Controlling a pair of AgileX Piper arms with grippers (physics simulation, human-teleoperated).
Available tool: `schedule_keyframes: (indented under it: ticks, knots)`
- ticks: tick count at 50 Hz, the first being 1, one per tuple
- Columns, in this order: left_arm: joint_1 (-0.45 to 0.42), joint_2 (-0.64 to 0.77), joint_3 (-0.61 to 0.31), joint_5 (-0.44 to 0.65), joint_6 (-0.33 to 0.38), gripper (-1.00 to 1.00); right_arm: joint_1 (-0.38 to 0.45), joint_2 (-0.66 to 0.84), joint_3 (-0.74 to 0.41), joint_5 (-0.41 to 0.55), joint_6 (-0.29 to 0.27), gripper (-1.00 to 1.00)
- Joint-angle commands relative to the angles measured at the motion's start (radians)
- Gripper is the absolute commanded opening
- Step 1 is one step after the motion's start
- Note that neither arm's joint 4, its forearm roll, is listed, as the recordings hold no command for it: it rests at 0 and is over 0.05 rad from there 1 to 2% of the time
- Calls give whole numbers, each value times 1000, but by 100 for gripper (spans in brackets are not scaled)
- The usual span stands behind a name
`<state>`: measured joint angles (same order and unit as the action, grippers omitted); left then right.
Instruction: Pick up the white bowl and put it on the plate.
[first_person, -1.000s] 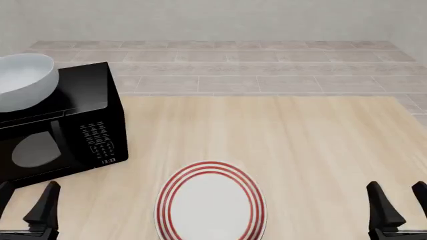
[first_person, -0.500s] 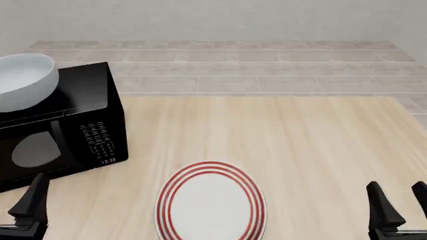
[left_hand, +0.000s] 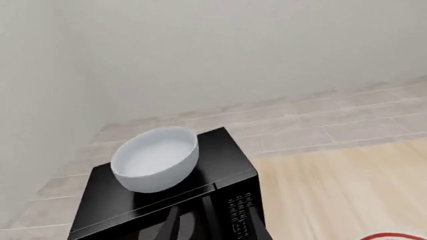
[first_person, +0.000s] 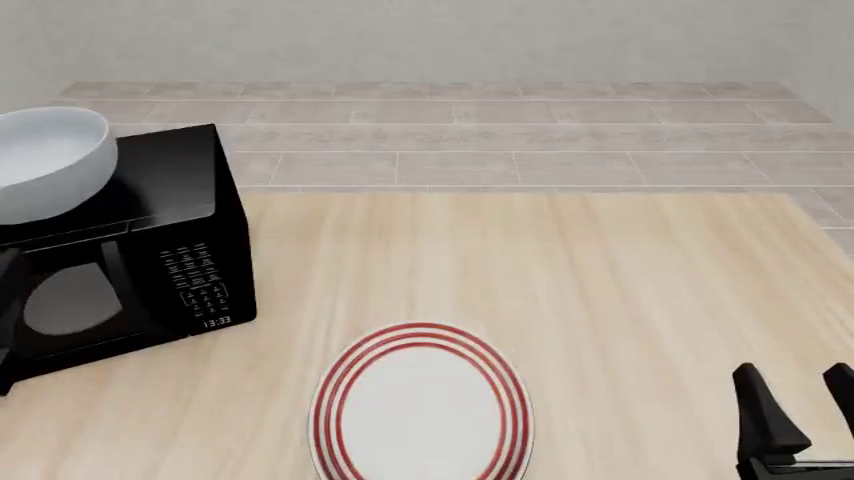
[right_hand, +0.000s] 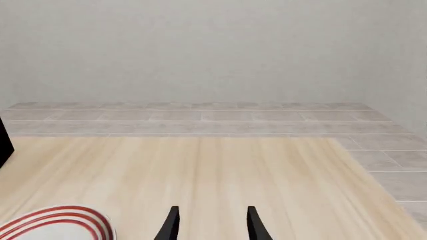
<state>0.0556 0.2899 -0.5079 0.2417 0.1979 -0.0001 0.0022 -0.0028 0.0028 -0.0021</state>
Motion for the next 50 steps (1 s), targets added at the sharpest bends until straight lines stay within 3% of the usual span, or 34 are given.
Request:
schedule_keyframes:
  ticks: [1,6,9,17,20,23,25,30,33,43,47,49,50]
  knots:
    - [29,129,-193,90,144,100,0,2,2,-3,1,100]
    - [24,175,-250,137,191,100,0,4,2,-5,1,100]
    - [18,192,-268,149,266,100,0,8,2,-8,1,100]
    - [5,252,-369,192,326,100,0,15,1,-16,1,100]
    - [-36,252,-350,194,452,100,0,17,1,-18,1,100]
    - [3,304,-389,197,429,100,0,19,2,-20,1,100]
    - [17,325,-402,176,489,100,0,20,2,-20,1,100]
    - [10,366,-470,220,497,100,0,18,1,-19,1,100]
    - [12,383,-461,229,535,100,0,18,1,-18,1,100]
    - [30,472,-482,275,565,100,1,15,1,-15,1,100]
    - [50,487,-437,239,593,100,1,16,1,-17,1,100]
    - [56,515,-490,271,597,100,1,16,1,-17,1,100]
    - [55,507,-458,252,602,100,1,16,1,-17,1,100]
